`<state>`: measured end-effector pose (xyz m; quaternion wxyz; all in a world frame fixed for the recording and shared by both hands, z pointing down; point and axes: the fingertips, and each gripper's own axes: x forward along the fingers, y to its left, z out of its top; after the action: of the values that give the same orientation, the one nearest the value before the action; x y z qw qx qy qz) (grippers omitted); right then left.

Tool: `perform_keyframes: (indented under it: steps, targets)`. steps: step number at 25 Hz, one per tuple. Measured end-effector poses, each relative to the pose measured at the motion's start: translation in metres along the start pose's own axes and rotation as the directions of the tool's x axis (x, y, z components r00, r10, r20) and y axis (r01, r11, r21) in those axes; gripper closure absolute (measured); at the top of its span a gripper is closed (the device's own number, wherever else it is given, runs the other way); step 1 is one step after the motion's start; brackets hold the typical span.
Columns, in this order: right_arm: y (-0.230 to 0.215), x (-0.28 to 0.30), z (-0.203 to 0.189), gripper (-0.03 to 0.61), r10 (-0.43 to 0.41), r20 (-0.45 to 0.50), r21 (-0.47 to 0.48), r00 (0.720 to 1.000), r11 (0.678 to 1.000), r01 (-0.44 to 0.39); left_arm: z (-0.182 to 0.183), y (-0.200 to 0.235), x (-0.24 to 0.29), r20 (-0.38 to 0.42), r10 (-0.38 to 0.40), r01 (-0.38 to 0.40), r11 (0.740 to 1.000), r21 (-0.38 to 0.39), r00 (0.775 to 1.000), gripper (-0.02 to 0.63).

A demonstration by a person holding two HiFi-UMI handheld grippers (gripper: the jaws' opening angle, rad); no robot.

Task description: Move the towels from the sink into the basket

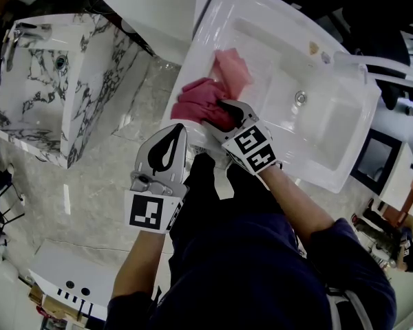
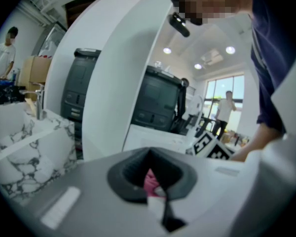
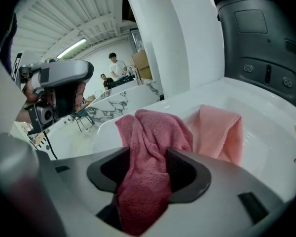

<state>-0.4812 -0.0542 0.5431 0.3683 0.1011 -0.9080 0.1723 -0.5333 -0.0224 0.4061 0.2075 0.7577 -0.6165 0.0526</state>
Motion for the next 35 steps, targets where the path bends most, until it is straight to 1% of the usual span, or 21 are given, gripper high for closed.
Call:
perform_keyframes:
  steps: [4,7,9,11,15,21,23,29,35]
  targets:
    - [0.005,0.002,-0.002,0.383,0.021,-0.009,-0.012,1.000,1.000,-0.021,0.003,0.000,0.002,0.005,0.001,-0.001,1.000,-0.004,1.000,0.611]
    - [0.012,0.002,-0.002,0.443,0.041,-0.015,-0.033,0.999,0.999,-0.042,0.006,-0.002,0.002,0.006,-0.002,0.002,1.000,0.006,1.000,0.611]
    - [0.014,0.001,-0.002,0.501,0.039,-0.020,-0.057,0.999,0.998,-0.040,0.007,-0.004,0.002,0.005,-0.005,0.005,1.000,0.014,1.000,0.611]
    - [0.013,0.000,-0.003,0.517,0.035,-0.026,-0.076,0.999,0.996,-0.037,0.009,-0.007,0.002,0.007,-0.006,0.006,1.000,0.018,1.000,0.611]
    - [0.014,-0.007,-0.001,0.526,0.026,-0.011,-0.090,1.000,0.996,-0.027,0.015,-0.014,0.001,0.015,-0.007,0.007,1.000,0.029,1.000,0.611]
    - [0.014,-0.036,0.020,0.529,0.015,0.070,-0.097,0.997,0.995,-0.008,0.029,-0.025,0.000,0.038,-0.001,-0.001,0.999,0.040,0.999,0.611]
    - [0.013,-0.046,0.030,0.529,0.013,0.099,-0.102,0.995,0.995,-0.003,0.033,-0.030,0.000,0.041,-0.006,0.004,0.998,0.058,0.999,0.611]
    - [0.011,-0.080,0.055,0.531,0.005,0.191,-0.112,0.982,0.994,0.017,0.048,-0.047,0.001,0.059,-0.011,0.005,0.996,0.094,0.998,0.611]
    - [0.006,-0.121,0.069,0.531,-0.005,0.271,-0.117,0.963,0.992,0.038,0.068,-0.073,0.005,0.079,-0.021,0.010,0.990,0.140,0.997,0.611]
